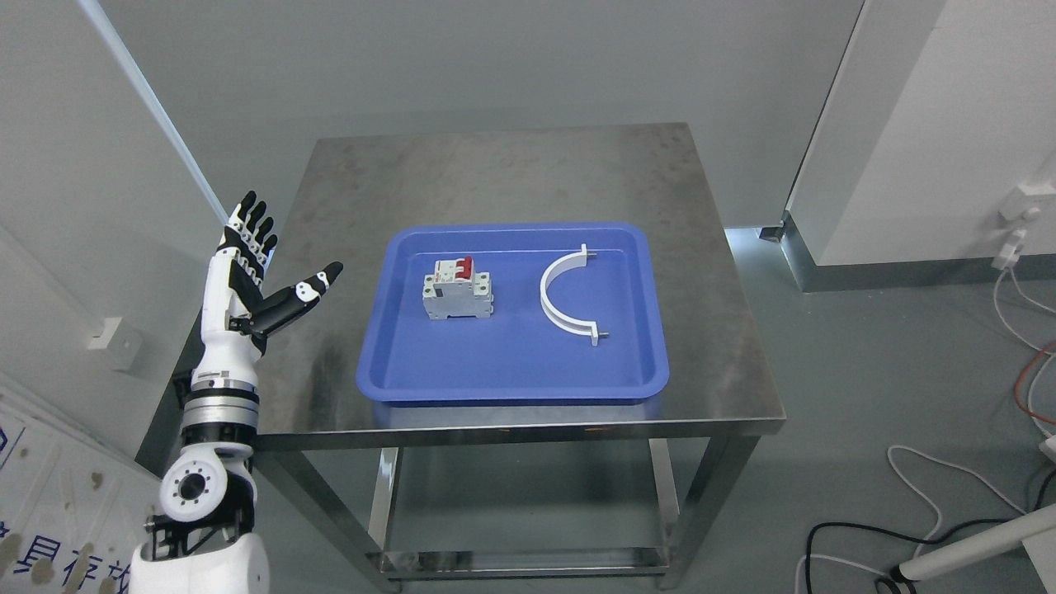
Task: Place circuit breaker on shelf
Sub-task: 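Reach the left hand toward the grey circuit breaker in the blue tray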
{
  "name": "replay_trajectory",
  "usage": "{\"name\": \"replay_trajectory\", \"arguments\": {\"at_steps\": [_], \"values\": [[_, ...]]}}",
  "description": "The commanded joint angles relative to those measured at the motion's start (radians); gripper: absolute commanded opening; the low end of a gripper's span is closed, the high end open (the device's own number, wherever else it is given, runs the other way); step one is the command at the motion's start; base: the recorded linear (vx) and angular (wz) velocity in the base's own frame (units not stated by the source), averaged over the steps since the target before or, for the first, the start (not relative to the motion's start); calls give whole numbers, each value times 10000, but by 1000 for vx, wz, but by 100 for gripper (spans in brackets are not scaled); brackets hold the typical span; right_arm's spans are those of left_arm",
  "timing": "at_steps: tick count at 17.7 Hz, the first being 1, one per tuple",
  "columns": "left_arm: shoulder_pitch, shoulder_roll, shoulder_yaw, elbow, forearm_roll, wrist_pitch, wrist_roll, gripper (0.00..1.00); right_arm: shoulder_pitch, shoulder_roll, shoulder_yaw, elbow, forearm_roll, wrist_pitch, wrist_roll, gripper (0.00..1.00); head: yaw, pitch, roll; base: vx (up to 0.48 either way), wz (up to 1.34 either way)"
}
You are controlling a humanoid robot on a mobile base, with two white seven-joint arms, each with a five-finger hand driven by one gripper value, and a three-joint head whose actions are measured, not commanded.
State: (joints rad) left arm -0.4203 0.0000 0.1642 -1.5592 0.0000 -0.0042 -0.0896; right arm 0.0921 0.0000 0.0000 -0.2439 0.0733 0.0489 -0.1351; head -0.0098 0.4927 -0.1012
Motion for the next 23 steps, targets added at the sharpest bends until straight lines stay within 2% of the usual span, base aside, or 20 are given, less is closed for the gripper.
{"name": "replay_trajectory", "arguments": {"at_steps": [1, 3, 5, 8, 10, 12, 15, 17, 23], "values": [[292, 175, -338, -116, -153, -250, -85, 100, 0, -175, 199, -15, -12, 309, -14, 100, 0, 0, 0, -10, 0], [62, 334, -414, -100, -153, -143, -1336, 100, 0, -175, 199, 0, 3, 309, 1, 100, 0, 0, 0, 0, 0], [-488, 1421, -994, 98, -412, 177, -2840, 100, 0, -175, 199, 0, 3, 309, 1, 100, 0, 0, 0, -3, -28], [-1485, 2192, -1839, 252, -2002, 1081, -3658, 100, 0, -175, 199, 0, 3, 309, -14, 100, 0, 0, 0, 8, -4], [-2038, 2255, -2315, 299, -3293, 1939, -4881, 98, 0, -175, 199, 0, 3, 309, -14, 100, 0, 0, 0, 5, -11], [-2240, 2209, -2592, 299, -3650, 2570, -5651, 96, 0, -175, 199, 0, 3, 309, -14, 100, 0, 0, 0, 0, 0], [-2179, 2209, -2716, 299, -3834, 2680, -5762, 94, 0, -175, 199, 0, -12, 309, -14, 100, 0, 0, 0, 13, -6], [-2148, 2163, -2807, 314, -4583, 2695, -5777, 93, 0, -175, 199, 0, 3, 309, 1, 100, 0, 0, 0, 12, -37], [-2117, 1704, -2824, 851, -5444, 2665, -5700, 79, 0, -175, 199, 0, 3, 309, -14, 100, 0, 0, 0, 16, -22]]}}
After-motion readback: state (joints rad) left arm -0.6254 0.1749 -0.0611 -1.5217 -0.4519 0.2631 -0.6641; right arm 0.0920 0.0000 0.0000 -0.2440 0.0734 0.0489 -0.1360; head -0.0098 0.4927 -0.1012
